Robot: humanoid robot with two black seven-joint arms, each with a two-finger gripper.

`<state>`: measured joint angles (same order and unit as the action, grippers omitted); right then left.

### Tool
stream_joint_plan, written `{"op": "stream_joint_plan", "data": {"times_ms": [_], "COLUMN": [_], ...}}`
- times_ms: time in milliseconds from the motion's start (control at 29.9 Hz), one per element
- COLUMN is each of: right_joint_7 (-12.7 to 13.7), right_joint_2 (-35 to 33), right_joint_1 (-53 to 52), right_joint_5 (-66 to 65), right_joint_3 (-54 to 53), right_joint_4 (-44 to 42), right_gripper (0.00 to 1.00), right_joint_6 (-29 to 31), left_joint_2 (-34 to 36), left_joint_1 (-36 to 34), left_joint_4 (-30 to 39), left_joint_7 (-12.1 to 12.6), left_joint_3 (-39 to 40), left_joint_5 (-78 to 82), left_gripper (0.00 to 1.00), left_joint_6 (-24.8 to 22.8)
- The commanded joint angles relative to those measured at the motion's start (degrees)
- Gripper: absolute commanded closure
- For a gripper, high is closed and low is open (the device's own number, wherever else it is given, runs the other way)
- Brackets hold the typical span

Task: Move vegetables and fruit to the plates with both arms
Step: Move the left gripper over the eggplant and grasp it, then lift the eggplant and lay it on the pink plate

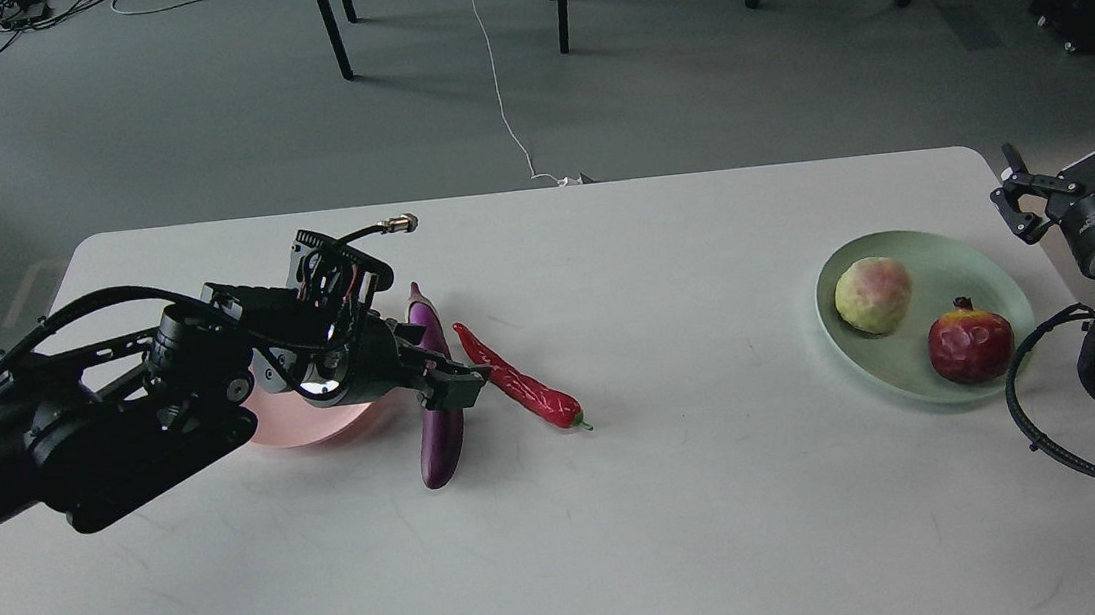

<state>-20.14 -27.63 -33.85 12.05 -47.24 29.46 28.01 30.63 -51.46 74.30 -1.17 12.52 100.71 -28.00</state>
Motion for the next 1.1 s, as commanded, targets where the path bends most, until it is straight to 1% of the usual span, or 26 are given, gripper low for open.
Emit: {"op": "stream_joint_plan", "data": {"times_ms": [0, 67, 167, 401, 434, 568, 635, 835, 969, 1069], "right_joint_7": [0.0, 0.0, 0.0, 0.0, 0.0, 0.1, 0.0, 0.1, 0.1, 0.1], "right_joint_2": [0.1, 0.1, 0.1, -0.1, -0.1, -0.3, -0.4, -0.6, -0.6, -0.7], "right_joint_1": [-0.1, -0.1, -0.2, -0.2, -0.2, -0.3, -0.3, -0.5, -0.7, -0.8], "right_joint_5": [0.0, 0.0, 0.0, 0.0, 0.0, 0.0, 0.0, -0.2, -0.3, -0.4], "right_joint_3": [0.1, 0.1, 0.3, 0.2, 0.2, 0.2, 0.2, 0.7, 0.8, 0.8], "right_joint_4": [0.0, 0.1, 0.2, 0.2, 0.2, 0.1, 0.1, -0.2, -0.3, -0.4], "right_gripper": [0.0, 0.0, 0.0, 0.0, 0.01, 0.0, 0.01, 0.01, 0.01, 0.01], "right_joint_6": [0.0, 0.0, 0.0, 0.0, 0.0, 0.0, 0.0, 0.0, 0.0, 0.0], "left_joint_2": [-0.6, -0.6, -0.6, -0.7, -0.7, -1.2, -2.0, -2.2, -2.2, -1.6], "left_joint_1": [1.9, 2.4, 3.4, 3.8, 4.1, 4.4, 4.4, 4.4, 4.3, 4.1], "left_joint_4": [-0.3, -0.6, -1.3, -3.6, -3.6, -3.5, -3.5, -3.0, -2.8, -1.3], "left_joint_7": [2.5, 3.5, 3.5, 3.5, 3.5, 3.6, 3.7, 3.6, 3.6, 3.8], "left_joint_3": [0.0, 0.0, 0.0, 0.0, 0.0, 0.0, 0.0, 0.0, 0.0, 0.1], "left_joint_5": [0.3, 0.3, 0.4, 0.9, 0.9, 0.9, 0.9, 0.9, 0.8, 0.6], "left_gripper": [0.09, 0.12, 0.15, 0.15, 0.17, 0.39, 0.45, 0.59, 0.63, 0.67], "left_joint_6": [0.0, 0.0, 0.0, 0.0, 0.0, 0.0, 0.0, 0.0, 0.0, 0.0]}}
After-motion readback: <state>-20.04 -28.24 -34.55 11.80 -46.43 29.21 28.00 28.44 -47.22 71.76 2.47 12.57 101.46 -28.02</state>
